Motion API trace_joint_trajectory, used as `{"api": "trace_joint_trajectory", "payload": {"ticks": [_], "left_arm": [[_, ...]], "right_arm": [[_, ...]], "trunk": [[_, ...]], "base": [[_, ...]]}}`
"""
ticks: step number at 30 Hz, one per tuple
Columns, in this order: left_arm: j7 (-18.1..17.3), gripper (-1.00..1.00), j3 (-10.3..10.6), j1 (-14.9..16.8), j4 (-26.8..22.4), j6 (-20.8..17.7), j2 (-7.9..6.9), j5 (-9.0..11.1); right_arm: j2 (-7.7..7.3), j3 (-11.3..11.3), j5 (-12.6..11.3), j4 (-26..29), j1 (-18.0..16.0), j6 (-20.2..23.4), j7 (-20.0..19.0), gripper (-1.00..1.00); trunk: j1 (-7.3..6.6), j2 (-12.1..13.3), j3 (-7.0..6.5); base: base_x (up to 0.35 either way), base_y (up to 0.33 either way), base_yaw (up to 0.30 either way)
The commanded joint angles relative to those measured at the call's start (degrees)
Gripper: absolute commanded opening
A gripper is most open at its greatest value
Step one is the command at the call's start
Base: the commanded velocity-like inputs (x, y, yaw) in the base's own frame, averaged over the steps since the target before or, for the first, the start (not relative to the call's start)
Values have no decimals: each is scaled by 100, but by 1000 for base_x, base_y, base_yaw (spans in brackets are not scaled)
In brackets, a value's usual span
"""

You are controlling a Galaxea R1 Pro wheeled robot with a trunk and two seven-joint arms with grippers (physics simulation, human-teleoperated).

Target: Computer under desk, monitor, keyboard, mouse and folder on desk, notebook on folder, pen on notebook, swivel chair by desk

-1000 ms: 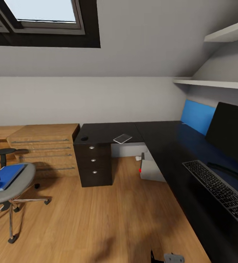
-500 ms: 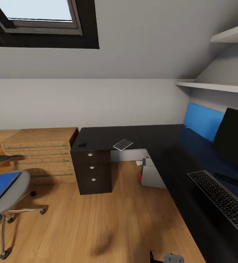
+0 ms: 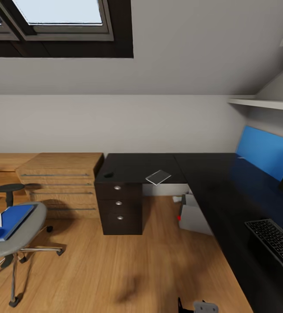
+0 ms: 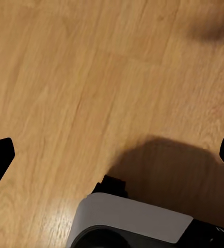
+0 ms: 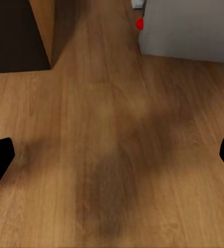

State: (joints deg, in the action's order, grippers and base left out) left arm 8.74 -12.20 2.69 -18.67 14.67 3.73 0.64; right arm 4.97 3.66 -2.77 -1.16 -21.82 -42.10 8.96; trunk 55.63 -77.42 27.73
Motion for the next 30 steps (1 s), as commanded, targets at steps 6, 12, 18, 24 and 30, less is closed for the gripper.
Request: {"api": "trace_joint_trajectory", "payload": {"ticks": [6,12,18,24,30], "left_arm": [[19,100,-2,4,4,18,-4,6],[30,100,-2,4,28,-16,-4,6],[31,100,-2,4,30,-17,-10,6],[31,100,-9,4,30,-17,-33,6],[31,100,-25,4,2,10,-92,12]], "right_arm": [[8,48,-22,-9,-6,-19,20,100],[13,48,-59,-24,-6,-34,38,100],[28,49,-60,-24,-6,0,26,100],[67,48,-41,-24,-6,32,-37,100],[73,28,-88,7,-6,121,-28,100]], "trunk": [[2,-3,5],[2,-3,2],[2,-3,4],[2,-3,7],[2,-3,7]], "base": [[269,180,17],[303,129,115],[320,4,251],[321,0,57],[321,0,6]]}}
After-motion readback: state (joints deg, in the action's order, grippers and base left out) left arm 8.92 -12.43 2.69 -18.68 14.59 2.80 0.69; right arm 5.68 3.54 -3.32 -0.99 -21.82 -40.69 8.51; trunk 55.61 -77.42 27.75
